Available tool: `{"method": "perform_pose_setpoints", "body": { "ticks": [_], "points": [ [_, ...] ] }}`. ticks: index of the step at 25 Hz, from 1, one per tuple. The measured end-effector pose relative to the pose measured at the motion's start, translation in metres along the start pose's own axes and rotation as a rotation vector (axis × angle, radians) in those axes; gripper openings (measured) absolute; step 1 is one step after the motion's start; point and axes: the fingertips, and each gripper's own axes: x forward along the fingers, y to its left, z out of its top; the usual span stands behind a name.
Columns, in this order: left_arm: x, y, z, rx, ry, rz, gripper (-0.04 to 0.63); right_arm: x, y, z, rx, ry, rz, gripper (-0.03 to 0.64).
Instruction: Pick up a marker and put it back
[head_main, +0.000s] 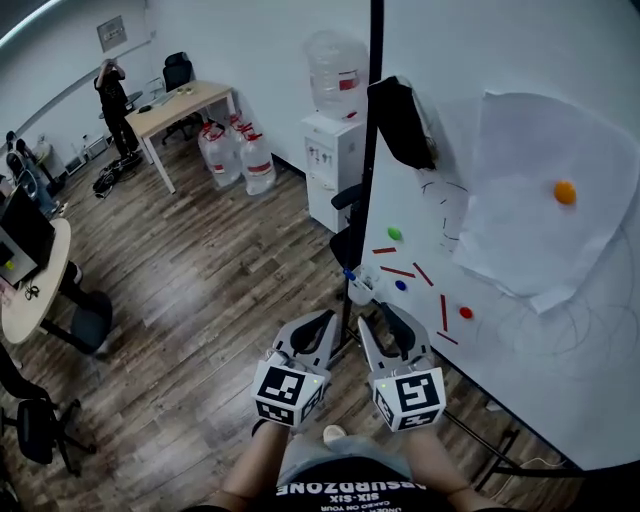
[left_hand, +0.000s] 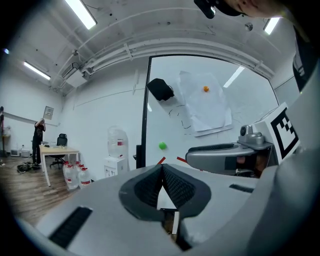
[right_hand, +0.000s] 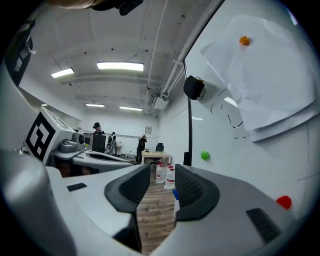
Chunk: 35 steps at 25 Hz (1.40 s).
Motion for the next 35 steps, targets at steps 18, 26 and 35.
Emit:
{"method": "perform_pose_setpoints", "body": {
  "ticks": [18,26,35],
  "points": [
    [0.031,0.032,-0.02,-0.015,0.068,0.03,0.008,0.048,-0.023,-0.036,0.017,0.077,0.024,0.13],
    [0.055,0.054,-0.026,-0.02,0.09,0.027,0.008,0.085,-0.032,-0.055,0.012,0.132,0.039,0.13],
    [0.075,0.076,-0.043,-0.044,0.128,0.025,0.008,0.121,-0.036,-0.086,-0.009,0.202,0.038,0.13]
  ]
}}
